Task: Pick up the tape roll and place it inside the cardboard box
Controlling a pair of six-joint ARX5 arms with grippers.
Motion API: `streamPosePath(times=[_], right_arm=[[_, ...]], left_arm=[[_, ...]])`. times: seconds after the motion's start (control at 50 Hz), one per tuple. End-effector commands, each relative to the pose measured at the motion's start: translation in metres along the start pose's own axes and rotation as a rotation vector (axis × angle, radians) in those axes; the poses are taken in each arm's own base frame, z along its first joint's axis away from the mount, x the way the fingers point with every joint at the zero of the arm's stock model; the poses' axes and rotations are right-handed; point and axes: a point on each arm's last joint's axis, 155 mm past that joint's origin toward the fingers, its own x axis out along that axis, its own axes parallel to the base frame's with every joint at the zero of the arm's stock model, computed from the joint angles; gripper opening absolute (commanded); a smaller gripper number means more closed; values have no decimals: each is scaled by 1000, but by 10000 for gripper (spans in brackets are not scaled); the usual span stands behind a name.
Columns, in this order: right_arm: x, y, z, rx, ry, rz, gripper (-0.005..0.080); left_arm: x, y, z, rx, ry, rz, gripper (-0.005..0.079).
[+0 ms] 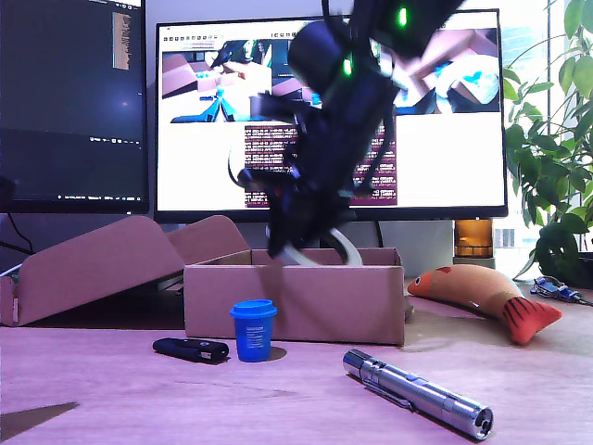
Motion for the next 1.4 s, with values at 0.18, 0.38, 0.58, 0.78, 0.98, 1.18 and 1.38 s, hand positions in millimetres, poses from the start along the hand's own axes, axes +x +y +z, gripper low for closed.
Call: streamPosePath(times=[0.18, 0.38, 0.58, 0.78, 0.98, 1.18, 1.38], right_arm=[[1, -24, 1, 32, -10, -31, -9], [1, -26, -1, 39, -2, -32, 212], [1, -26, 3, 47, -18, -34, 290], [1, -26, 2, 64, -15, -33, 300], [-3, -23, -10, 69, 38, -27, 157], [-23, -19, -9, 96, 50, -15, -11], [-27, -21, 12, 134, -32, -20, -10]], left_arm=[[2, 2, -8, 3, 12, 2, -19], [2, 2, -8, 3, 12, 2, -19], [2, 1, -8, 3, 12, 1, -19], [2, 2, -9, 3, 12, 2, -19], [2, 2, -8, 3, 11, 2, -19], [2, 0, 0, 6, -23, -4, -19], [2, -1, 8, 9, -53, -7, -19]])
